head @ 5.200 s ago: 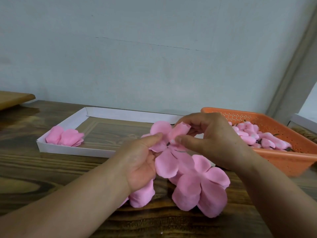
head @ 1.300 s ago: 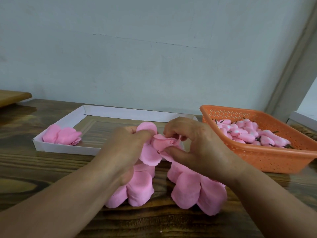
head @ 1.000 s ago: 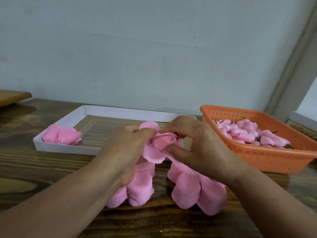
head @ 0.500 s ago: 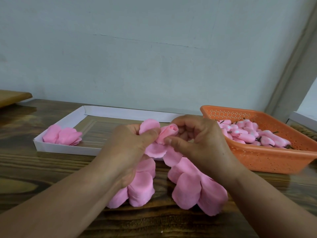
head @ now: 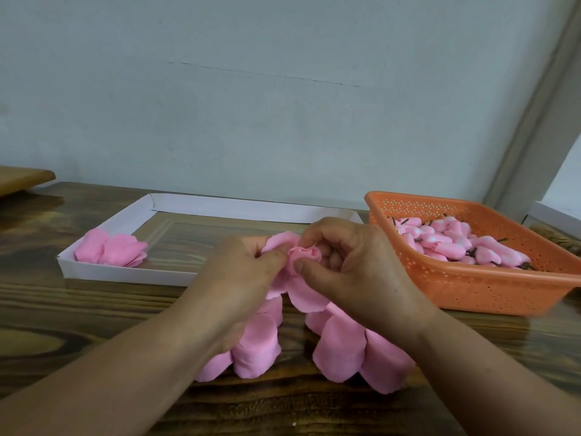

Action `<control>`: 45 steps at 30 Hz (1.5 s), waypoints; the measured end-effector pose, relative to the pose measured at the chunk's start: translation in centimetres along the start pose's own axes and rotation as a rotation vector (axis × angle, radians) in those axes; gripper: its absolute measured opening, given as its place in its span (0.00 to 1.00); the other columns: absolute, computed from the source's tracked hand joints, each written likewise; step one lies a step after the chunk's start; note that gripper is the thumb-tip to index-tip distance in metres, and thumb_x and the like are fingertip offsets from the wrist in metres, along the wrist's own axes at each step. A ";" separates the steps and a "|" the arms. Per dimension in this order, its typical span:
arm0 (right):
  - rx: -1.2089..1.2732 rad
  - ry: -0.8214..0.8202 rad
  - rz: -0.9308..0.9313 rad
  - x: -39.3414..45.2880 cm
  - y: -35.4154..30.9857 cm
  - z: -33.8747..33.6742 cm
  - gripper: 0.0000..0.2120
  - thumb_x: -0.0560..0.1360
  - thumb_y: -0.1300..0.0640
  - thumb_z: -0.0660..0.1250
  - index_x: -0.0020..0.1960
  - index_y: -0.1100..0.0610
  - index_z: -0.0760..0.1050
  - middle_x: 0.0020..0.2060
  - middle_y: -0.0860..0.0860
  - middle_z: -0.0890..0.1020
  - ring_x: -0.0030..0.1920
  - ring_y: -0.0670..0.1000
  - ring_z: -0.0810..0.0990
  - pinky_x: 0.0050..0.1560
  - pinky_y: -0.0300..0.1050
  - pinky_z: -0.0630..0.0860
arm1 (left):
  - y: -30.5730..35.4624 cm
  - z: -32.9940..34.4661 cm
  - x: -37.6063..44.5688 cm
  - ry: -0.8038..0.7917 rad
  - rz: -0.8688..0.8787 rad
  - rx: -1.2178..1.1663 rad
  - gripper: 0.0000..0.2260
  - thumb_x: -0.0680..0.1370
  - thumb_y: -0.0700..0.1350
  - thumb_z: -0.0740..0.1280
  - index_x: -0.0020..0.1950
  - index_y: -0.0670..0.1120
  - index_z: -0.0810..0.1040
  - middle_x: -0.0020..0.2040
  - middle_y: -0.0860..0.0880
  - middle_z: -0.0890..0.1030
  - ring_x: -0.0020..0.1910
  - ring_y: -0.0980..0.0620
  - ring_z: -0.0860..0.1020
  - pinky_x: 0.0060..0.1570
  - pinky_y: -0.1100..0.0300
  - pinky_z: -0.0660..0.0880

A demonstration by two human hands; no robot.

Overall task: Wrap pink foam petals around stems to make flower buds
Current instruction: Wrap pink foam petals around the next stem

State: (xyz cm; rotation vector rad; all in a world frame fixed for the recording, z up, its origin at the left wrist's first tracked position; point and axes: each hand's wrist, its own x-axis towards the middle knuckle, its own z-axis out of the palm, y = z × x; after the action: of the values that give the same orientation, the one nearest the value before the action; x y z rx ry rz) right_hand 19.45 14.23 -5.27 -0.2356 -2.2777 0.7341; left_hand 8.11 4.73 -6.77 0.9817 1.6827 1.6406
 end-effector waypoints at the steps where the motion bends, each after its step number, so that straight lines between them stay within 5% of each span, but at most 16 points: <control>1: 0.016 0.018 0.013 0.0 0.1 0.0 0.07 0.70 0.65 0.71 0.38 0.56 0.77 0.23 0.46 0.70 0.23 0.43 0.65 0.26 0.29 0.61 | 0.0 0.0 -0.1 -0.006 0.022 0.033 0.11 0.80 0.41 0.62 0.51 0.50 0.84 0.42 0.50 0.86 0.43 0.54 0.84 0.40 0.64 0.77; 6: 0.058 0.036 0.073 0.1 0.3 -0.3 0.09 0.69 0.67 0.70 0.36 0.56 0.76 0.24 0.52 0.70 0.23 0.43 0.64 0.26 0.31 0.61 | 0.0 0.0 0.1 0.142 0.096 0.109 0.13 0.79 0.38 0.61 0.48 0.53 0.82 0.44 0.50 0.85 0.47 0.47 0.82 0.50 0.48 0.78; 14: 0.039 -0.065 0.044 0.2 0.1 -0.7 0.03 0.70 0.67 0.71 0.39 0.61 0.78 0.25 0.50 0.71 0.25 0.44 0.64 0.27 0.32 0.62 | 0.1 0.0 -0.2 0.170 0.160 0.046 0.09 0.78 0.45 0.65 0.42 0.51 0.84 0.40 0.49 0.85 0.44 0.46 0.83 0.47 0.47 0.80; 20: -0.060 -0.192 0.052 0.6 -0.1 -1.8 0.03 0.70 0.67 0.70 0.42 0.60 0.80 0.30 0.59 0.76 0.27 0.44 0.66 0.29 0.32 0.63 | 0.4 0.1 -0.6 0.028 0.160 0.032 0.11 0.79 0.46 0.63 0.42 0.56 0.84 0.39 0.48 0.85 0.42 0.47 0.84 0.42 0.52 0.81; 25: -0.134 -0.167 -0.028 0.6 -0.1 -2.3 0.05 0.70 0.66 0.70 0.43 0.58 0.82 0.27 0.44 0.74 0.28 0.42 0.69 0.30 0.33 0.65 | 0.5 0.2 -0.7 0.048 0.145 0.021 0.12 0.79 0.47 0.63 0.42 0.57 0.84 0.39 0.49 0.86 0.42 0.46 0.84 0.45 0.50 0.81; 30: -0.331 -0.163 -0.242 0.4 -0.9 -2.0 0.06 0.70 0.61 0.68 0.45 0.55 0.82 0.29 0.35 0.67 0.34 0.33 0.69 0.43 0.33 0.65 | 0.5 0.2 -0.7 0.062 0.113 -0.003 0.13 0.79 0.46 0.63 0.40 0.55 0.84 0.34 0.49 0.85 0.34 0.53 0.84 0.34 0.61 0.79; 33: -0.329 -0.175 -0.191 0.5 -0.8 -2.1 0.06 0.71 0.64 0.69 0.45 0.56 0.81 0.30 0.36 0.70 0.34 0.36 0.70 0.47 0.28 0.64 | 0.4 0.2 -0.8 0.019 0.110 0.003 0.14 0.80 0.46 0.62 0.40 0.55 0.85 0.34 0.50 0.85 0.35 0.54 0.84 0.33 0.64 0.78; 35: -0.281 -0.177 -0.109 0.6 -0.8 -2.2 0.04 0.71 0.65 0.69 0.43 0.57 0.79 0.31 0.42 0.74 0.34 0.42 0.72 0.45 0.33 0.69 | 0.4 0.3 -0.8 -0.012 0.117 0.027 0.14 0.81 0.47 0.61 0.42 0.57 0.85 0.37 0.50 0.85 0.39 0.54 0.84 0.36 0.62 0.80; 37: -0.212 -0.169 -0.022 0.7 -0.6 -2.3 0.05 0.71 0.65 0.68 0.44 0.57 0.76 0.31 0.48 0.76 0.33 0.46 0.72 0.37 0.43 0.71 | 0.3 0.4 -1.0 -0.024 0.132 0.064 0.13 0.80 0.50 0.60 0.46 0.58 0.84 0.40 0.52 0.86 0.44 0.52 0.84 0.46 0.54 0.81; 39: -0.163 -0.159 0.032 0.8 -0.5 -2.2 0.10 0.71 0.65 0.69 0.46 0.54 0.72 0.30 0.48 0.74 0.31 0.45 0.70 0.34 0.39 0.69 | 0.4 0.6 -1.2 -0.034 0.141 0.110 0.13 0.79 0.53 0.59 0.46 0.59 0.84 0.42 0.52 0.86 0.47 0.51 0.83 0.54 0.47 0.78; 45: -0.099 -0.176 0.120 1.0 -0.2 -2.5 0.09 0.70 0.64 0.70 0.40 0.51 0.75 0.28 0.45 0.73 0.29 0.43 0.69 0.33 0.43 0.70 | 1.0 0.8 -1.8 0.016 0.134 0.154 0.18 0.78 0.55 0.54 0.44 0.51 0.82 0.41 0.43 0.84 0.46 0.43 0.82 0.52 0.41 0.77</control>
State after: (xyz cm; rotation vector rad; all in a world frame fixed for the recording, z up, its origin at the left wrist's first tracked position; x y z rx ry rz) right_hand 20.49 15.57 -3.13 -0.3701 -2.4875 0.7284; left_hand 9.85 3.69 -6.01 1.1815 1.8100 1.6251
